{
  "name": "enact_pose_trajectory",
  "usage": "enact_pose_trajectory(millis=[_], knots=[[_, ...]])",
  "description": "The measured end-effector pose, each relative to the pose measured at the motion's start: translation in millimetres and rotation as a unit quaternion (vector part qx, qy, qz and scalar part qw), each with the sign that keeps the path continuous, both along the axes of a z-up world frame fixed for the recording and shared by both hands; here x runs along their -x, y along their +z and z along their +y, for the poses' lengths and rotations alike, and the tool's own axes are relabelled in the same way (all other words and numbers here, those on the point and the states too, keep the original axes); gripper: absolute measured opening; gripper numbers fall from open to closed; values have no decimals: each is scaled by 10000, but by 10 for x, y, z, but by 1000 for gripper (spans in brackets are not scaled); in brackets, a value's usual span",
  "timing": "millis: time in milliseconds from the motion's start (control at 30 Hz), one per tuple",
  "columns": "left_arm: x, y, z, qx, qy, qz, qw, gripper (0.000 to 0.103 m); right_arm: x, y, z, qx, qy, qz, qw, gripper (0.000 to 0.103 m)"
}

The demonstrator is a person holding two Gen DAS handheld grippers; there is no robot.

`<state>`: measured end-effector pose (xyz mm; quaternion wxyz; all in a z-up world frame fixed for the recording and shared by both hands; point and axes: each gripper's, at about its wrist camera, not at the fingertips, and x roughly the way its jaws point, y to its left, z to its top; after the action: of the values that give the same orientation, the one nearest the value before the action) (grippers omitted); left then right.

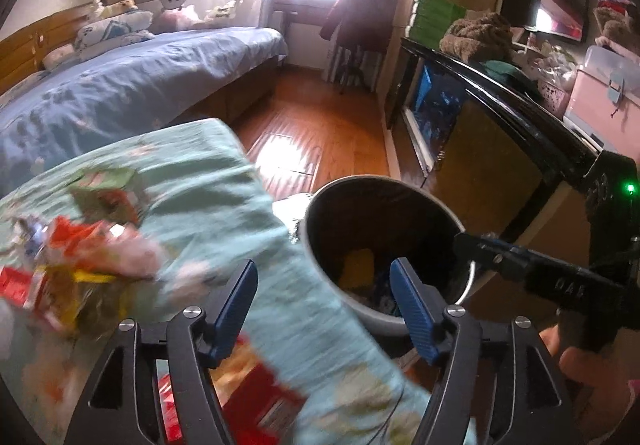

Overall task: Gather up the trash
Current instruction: 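Carry both items to the bin and release them inside, then grasp the yellow snack wrapper with left tool while right tool grasps red wrapper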

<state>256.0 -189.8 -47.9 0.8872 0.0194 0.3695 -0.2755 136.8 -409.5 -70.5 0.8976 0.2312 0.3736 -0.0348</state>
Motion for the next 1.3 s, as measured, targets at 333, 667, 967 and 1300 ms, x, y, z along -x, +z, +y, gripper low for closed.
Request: enact_pose_trajectory(millis=[333,667,967,1300], knots=[[312,19,798,233,665,73,9975,68,-37,11,520,-221,424,-52,9988,74],[606,1,1438,231,1288,140,9913,68,-85,-1,1081,-351,1117,-87,9931,77],[484,56,1581,221,1497,287,9881,68,-200,-78,1421,-424,1729,-91,9840,81],[142,-11,1330,183,1449,403,9885,65,-336,-260,1487,-674,1929,179,9787,77]])
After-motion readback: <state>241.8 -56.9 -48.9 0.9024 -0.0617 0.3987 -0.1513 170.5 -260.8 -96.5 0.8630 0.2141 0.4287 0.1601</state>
